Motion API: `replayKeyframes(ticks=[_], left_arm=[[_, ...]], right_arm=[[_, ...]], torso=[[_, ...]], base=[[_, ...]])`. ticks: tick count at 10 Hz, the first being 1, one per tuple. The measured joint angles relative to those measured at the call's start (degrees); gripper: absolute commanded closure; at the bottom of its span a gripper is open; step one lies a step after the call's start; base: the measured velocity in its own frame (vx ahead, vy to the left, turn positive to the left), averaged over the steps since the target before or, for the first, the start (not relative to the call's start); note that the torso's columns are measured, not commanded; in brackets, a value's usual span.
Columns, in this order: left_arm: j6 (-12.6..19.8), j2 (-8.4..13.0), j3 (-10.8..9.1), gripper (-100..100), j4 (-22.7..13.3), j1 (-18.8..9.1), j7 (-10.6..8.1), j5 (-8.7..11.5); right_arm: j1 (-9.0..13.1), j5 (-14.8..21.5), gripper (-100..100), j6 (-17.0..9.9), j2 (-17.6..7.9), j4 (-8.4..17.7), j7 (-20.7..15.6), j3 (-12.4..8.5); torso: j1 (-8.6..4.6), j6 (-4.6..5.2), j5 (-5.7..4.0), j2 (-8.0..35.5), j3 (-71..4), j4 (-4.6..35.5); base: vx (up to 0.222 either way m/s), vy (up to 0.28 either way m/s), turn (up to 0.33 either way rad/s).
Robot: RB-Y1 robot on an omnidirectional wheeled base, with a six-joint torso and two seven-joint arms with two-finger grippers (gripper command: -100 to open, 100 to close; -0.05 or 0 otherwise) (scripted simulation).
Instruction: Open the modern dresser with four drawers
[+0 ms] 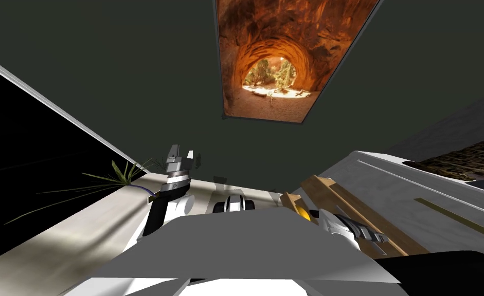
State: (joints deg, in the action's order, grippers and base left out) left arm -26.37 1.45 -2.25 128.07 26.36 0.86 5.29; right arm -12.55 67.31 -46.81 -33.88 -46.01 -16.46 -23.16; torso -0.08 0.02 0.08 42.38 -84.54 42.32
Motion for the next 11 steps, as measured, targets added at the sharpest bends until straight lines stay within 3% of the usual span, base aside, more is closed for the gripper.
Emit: replayKeyframes(ticks=[3,4,5,6,11], left_arm=[[0.00,-0.01,0.00,0,0.00,0.00,0.00,0.00],[0.00,-0.01,0.00,0,0.00,0.00,0.00,0.00],[0.00,0.00,0.01,0,0.00,0.00,0.00,0.00],[0.00,0.00,0.00,0,0.00,0.00,0.00,0.00],[0.00,0.00,0.00,0,0.00,0.00,0.00,0.00]], right_arm=[[-0.42,-3.45,-100,2.54,-2.91,-0.26,-3.08,-1.10],[-1.19,-5.48,-100,3.35,-3.65,-1.75,-5.31,-1.84],[-1.05,-5.49,-100,3.87,-4.06,-1.13,-5.37,-1.76],[-1.02,-5.48,0,4.05,-3.86,-0.88,-5.19,-1.63],[-1.02,-5.65,0,4.29,-3.04,-0.56,-5.29,-1.32]], torso=[[0.69,0.03,0.47,0.00,-0.10,0.03],[0.93,0.02,0.70,0.08,-0.12,0.08],[0.92,0.02,0.72,0.12,-0.10,0.07],[0.77,0.04,0.62,0.11,-0.09,0.06],[0.39,0.02,0.23,-0.01,-0.06,0.00]], base=[[0.023,0.075,-0.035],[0.011,0.058,-0.012],[0.005,0.017,0.007],[0.000,0.000,0.000],[0.000,0.000,0.000]])
